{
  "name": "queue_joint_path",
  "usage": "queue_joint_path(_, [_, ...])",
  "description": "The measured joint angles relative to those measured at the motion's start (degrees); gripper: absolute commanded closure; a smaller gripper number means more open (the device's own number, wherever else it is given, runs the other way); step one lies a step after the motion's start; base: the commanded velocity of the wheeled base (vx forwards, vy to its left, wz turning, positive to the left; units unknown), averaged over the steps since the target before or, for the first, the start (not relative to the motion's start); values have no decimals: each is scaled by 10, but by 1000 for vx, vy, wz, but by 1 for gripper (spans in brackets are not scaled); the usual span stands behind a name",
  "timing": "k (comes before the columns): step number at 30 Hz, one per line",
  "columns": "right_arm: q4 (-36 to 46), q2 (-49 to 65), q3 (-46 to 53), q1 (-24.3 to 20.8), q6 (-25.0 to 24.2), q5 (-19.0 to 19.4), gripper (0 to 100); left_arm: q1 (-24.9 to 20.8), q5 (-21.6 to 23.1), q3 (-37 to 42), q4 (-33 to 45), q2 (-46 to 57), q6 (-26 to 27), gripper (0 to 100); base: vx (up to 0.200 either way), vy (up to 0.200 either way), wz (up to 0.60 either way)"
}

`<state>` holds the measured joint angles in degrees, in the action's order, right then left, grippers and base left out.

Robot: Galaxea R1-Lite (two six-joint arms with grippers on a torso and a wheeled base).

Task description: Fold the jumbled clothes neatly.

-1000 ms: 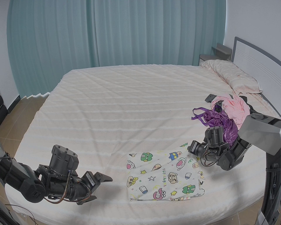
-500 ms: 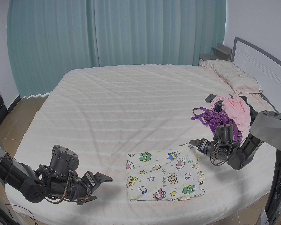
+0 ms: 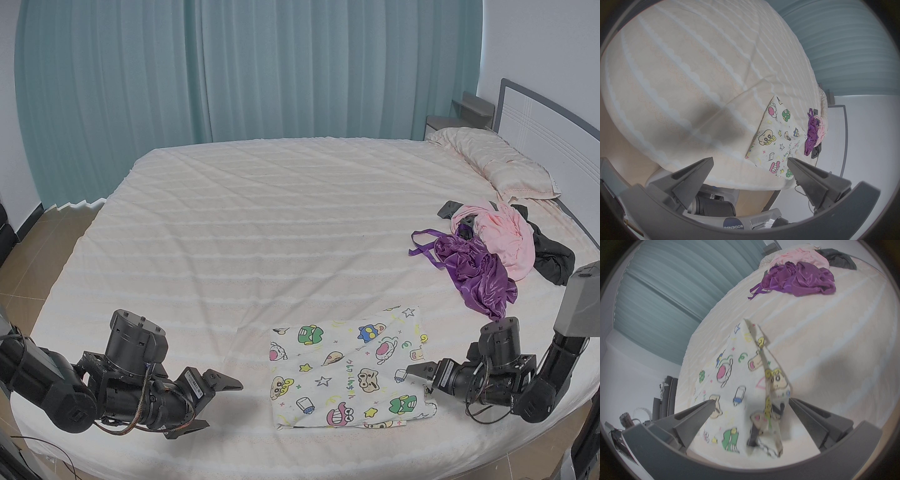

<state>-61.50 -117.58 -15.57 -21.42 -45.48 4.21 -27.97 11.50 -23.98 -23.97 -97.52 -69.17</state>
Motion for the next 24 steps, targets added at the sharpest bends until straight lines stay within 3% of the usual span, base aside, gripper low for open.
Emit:
queue_joint_path(15, [-224,-48,123,-34,-14,25,0,0,3,1,0,2,0,0,0,0,0])
queue_joint_path(24, [-275,-92,144,-43,-14,25,0,0,3,2,0,2,0,0,0,0,0])
